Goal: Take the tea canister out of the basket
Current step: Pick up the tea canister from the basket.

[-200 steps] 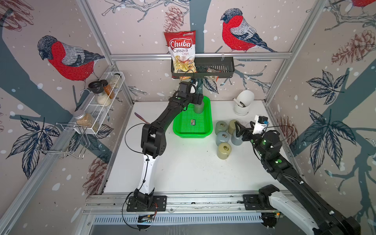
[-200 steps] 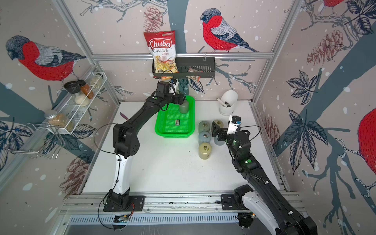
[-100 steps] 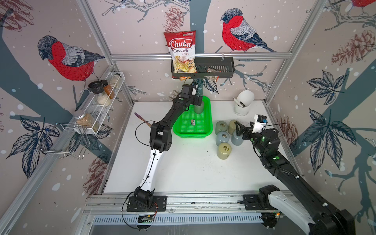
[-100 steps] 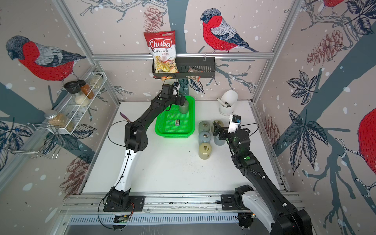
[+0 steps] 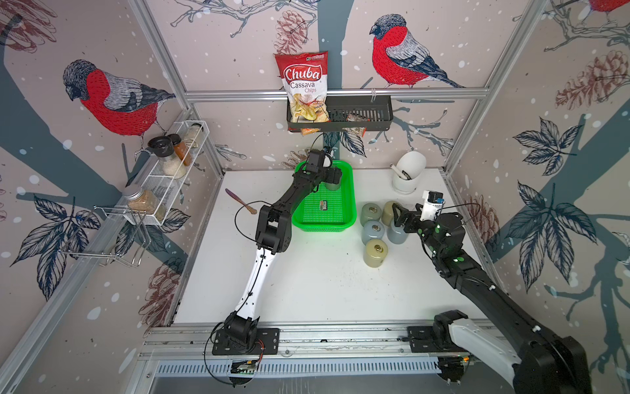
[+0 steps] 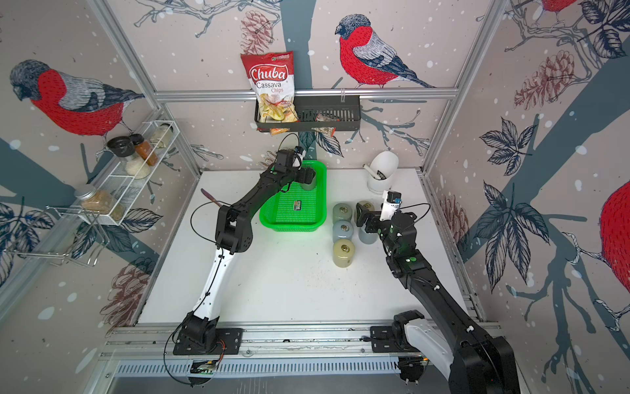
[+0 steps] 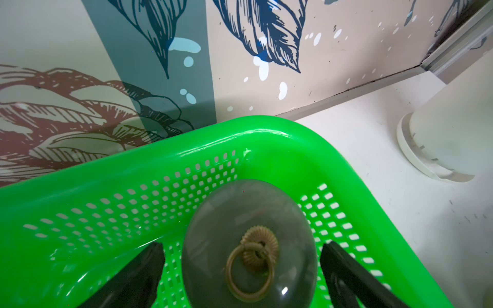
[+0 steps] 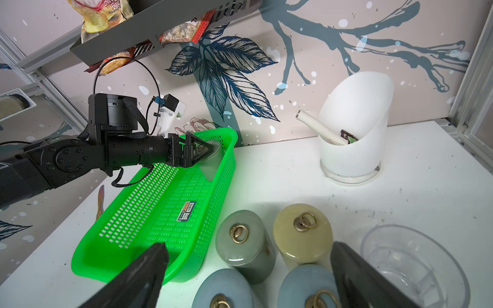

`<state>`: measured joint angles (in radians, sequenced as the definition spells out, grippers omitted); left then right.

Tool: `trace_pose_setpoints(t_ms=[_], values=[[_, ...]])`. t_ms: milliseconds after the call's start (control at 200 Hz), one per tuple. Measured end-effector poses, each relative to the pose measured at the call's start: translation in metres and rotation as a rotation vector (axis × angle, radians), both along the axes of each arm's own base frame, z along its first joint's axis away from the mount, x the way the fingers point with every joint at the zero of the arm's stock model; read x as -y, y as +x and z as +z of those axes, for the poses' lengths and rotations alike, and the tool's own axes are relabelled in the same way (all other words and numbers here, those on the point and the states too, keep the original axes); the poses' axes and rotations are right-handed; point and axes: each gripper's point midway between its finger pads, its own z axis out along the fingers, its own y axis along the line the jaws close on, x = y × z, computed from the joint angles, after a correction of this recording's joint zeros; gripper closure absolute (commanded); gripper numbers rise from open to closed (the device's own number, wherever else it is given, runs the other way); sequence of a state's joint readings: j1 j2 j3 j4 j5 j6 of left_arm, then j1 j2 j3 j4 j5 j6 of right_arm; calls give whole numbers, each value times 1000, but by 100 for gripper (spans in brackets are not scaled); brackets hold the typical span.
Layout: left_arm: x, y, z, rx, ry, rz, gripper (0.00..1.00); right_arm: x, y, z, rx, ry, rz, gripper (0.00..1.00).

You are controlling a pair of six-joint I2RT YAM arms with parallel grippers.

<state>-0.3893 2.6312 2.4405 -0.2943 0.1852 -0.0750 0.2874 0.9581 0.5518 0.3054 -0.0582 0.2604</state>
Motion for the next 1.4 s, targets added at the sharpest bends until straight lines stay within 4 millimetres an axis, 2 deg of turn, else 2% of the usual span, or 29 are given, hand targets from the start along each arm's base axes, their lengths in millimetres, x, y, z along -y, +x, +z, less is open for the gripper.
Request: trace_pose_setpoints(t_ms=[125, 495, 730, 856, 1076, 1251, 1291, 1356, 1401], values=[[6, 1, 3, 20, -17, -17, 4, -1, 1, 0, -3, 0, 2, 0], [14, 0, -18, 5, 10, -19, 4, -2, 3, 0, -5, 0, 7, 0], [11, 1, -32, -3, 33, -4, 5, -3, 4, -3, -15, -2, 10, 0], [11, 1, -36, -7, 34, -5, 8, -3, 4, -5, -19, -3, 10, 0], [10, 4, -36, 6, 43, 1, 23, -3, 6, -7, -26, -5, 10, 0], [9, 6, -34, 22, 52, 4, 58, -3, 7, -8, -27, -5, 10, 0], [9, 6, -35, 23, 55, 1, 64, -3, 7, -9, -29, -6, 10, 0], [9, 5, -35, 22, 57, 1, 66, -3, 7, -9, -30, -6, 10, 0], [9, 5, -36, 24, 64, -4, 72, -4, 7, -9, -30, -5, 13, 0]])
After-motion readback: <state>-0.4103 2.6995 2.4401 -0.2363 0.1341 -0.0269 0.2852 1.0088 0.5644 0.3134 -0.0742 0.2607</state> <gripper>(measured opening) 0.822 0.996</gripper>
